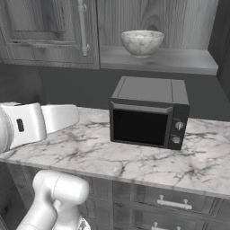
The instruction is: Move the bowls from the cabinet to the plates on the dining table.
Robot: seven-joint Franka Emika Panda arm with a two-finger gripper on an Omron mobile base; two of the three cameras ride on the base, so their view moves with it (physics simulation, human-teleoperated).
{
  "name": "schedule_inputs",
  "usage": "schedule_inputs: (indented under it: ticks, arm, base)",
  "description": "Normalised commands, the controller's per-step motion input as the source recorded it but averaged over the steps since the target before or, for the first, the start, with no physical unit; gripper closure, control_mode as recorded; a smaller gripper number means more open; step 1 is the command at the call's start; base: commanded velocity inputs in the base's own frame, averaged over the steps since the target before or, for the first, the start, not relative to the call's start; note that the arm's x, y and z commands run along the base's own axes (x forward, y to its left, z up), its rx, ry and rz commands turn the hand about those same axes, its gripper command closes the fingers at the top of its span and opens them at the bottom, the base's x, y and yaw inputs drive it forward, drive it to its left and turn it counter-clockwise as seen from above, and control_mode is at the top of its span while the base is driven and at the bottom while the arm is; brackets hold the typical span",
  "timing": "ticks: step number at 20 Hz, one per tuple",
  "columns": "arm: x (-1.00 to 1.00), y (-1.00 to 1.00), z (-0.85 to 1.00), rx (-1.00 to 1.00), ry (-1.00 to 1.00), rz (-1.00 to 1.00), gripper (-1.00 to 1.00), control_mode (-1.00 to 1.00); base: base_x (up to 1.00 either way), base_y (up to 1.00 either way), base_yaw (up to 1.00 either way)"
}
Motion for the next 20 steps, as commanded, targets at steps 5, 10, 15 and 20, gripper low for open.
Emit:
schedule_inputs:
  ticks: [5, 10, 15, 20]
  arm:
    - [0.30, 0.17, 0.47, 0.27, 0.00, 0.00, -1.00, -1.00]
    - [0.19, 0.30, 0.22, 0.24, 0.00, 0.03, -1.00, -1.00]
    - [0.20, 0.29, 0.04, 0.22, 0.00, 0.06, -1.00, -1.00]
    - [0.34, 0.26, 0.07, 0.13, 0.00, 0.06, -1.00, -1.00]
  base:
    - [0.00, 0.00, 0.00]
    - [0.00, 0.00, 0.00]
    - [0.00, 0.00, 0.00]
    - [0.00, 0.00, 0.00]
